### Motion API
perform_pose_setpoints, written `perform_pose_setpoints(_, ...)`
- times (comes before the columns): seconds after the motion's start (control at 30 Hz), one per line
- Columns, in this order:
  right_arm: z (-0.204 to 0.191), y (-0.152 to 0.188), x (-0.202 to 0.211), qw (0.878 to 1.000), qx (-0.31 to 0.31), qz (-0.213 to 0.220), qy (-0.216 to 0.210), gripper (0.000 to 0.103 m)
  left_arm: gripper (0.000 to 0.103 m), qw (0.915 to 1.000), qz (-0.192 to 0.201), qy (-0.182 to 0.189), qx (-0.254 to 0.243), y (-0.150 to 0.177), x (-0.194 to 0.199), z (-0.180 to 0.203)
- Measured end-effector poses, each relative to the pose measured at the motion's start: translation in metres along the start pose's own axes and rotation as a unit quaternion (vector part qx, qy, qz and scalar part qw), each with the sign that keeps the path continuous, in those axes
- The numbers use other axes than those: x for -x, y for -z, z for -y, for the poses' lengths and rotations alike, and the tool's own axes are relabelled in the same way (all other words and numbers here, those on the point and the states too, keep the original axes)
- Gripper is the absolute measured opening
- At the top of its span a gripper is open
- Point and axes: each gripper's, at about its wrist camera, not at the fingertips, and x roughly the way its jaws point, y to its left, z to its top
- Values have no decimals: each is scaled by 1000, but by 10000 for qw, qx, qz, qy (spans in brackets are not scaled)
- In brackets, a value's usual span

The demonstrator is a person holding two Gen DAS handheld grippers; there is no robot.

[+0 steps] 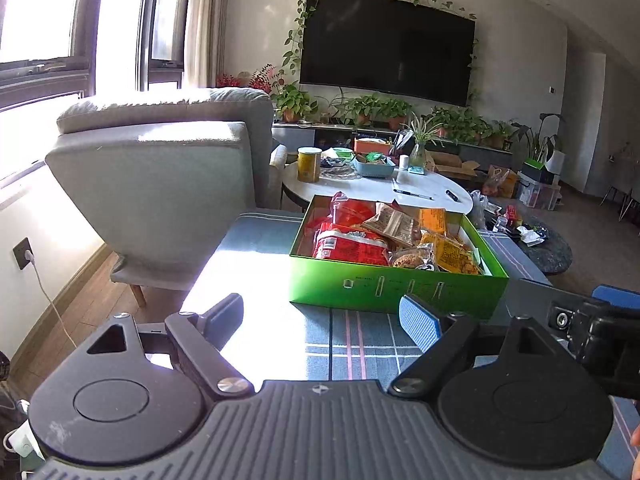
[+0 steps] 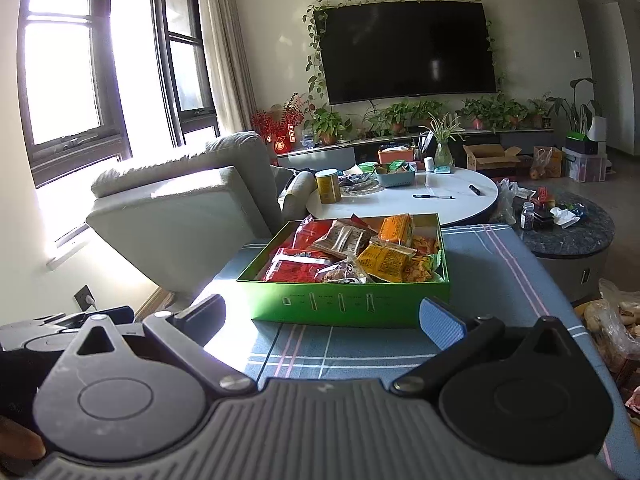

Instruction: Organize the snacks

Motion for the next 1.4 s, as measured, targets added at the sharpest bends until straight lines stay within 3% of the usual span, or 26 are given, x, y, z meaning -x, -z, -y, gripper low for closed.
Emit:
perform_pose_setpoints(0.13,-1,5,5,10000,49,21,42,95,84,9996,109,-197,-147,3,6,5)
perform_pose_setpoints(1.4,-5,14,6,9999,77,-56,90,95,84,9995,-126,-284,-34,9,3,-1)
